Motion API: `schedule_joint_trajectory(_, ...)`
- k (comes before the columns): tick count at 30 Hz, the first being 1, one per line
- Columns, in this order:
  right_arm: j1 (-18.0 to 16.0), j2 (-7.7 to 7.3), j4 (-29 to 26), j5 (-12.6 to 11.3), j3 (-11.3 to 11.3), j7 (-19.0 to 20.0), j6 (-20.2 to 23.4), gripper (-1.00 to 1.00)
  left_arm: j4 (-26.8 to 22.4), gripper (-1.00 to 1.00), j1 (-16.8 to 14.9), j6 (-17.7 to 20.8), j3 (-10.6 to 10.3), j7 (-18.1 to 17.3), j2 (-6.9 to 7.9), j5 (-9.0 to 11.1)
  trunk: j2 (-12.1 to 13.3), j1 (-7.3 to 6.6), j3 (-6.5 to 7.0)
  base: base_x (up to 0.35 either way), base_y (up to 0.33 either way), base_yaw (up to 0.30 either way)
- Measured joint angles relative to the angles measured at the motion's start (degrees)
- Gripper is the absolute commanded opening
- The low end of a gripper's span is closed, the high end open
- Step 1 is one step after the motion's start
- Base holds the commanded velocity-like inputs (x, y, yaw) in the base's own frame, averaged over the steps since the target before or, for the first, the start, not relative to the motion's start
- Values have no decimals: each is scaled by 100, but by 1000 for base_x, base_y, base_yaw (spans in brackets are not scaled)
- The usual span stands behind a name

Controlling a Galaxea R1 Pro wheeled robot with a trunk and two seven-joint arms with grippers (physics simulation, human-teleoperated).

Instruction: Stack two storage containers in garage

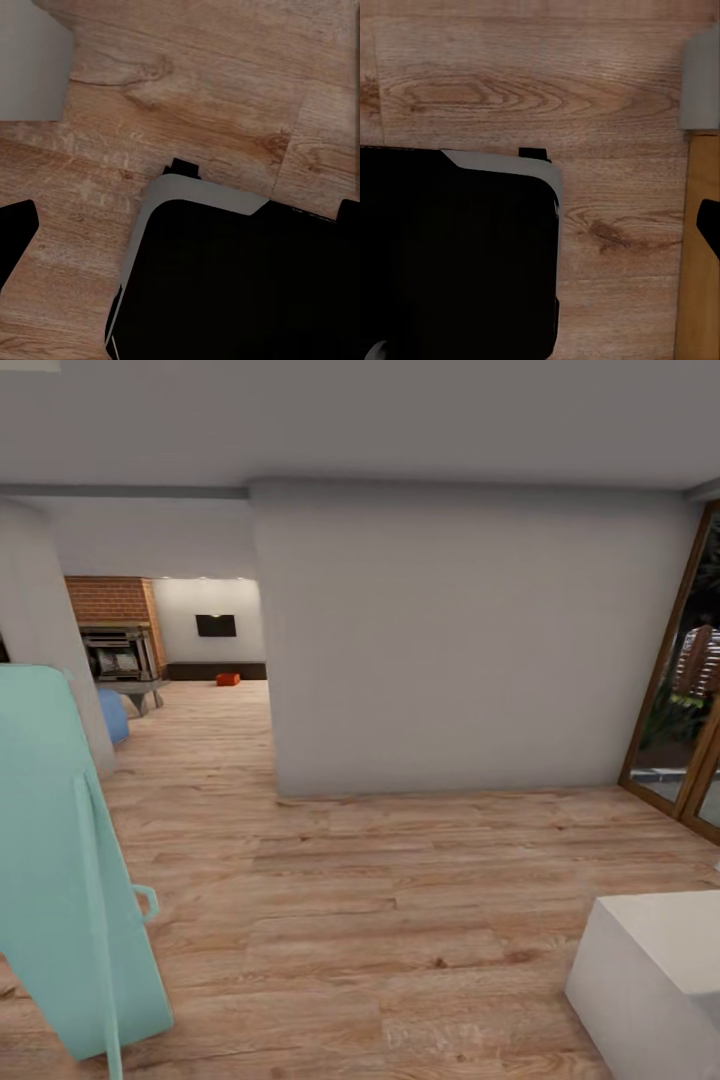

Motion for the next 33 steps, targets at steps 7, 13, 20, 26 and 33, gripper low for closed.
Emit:
schedule_joint_trajectory(7,0,-1,0,2,2,0,0,100,0,100,0,0,4,0,0,0,0,0,0,323,0,0)
schedule_joint_trajectory(13,0,-1,0,3,2,0,0,100,0,100,-1,0,5,0,0,0,0,0,0,323,0,0)
schedule_joint_trajectory(20,0,-1,0,4,2,0,0,100,-1,100,-1,0,5,0,0,0,0,0,0,323,0,0)
schedule_joint_trajectory(26,0,-1,0,3,4,0,0,100,-1,100,-1,0,5,0,0,-2,1,0,0,323,0,0)
schedule_joint_trajectory(33,0,-1,0,6,5,0,0,100,-1,100,-1,0,5,0,0,-7,1,0,0,323,0,0)
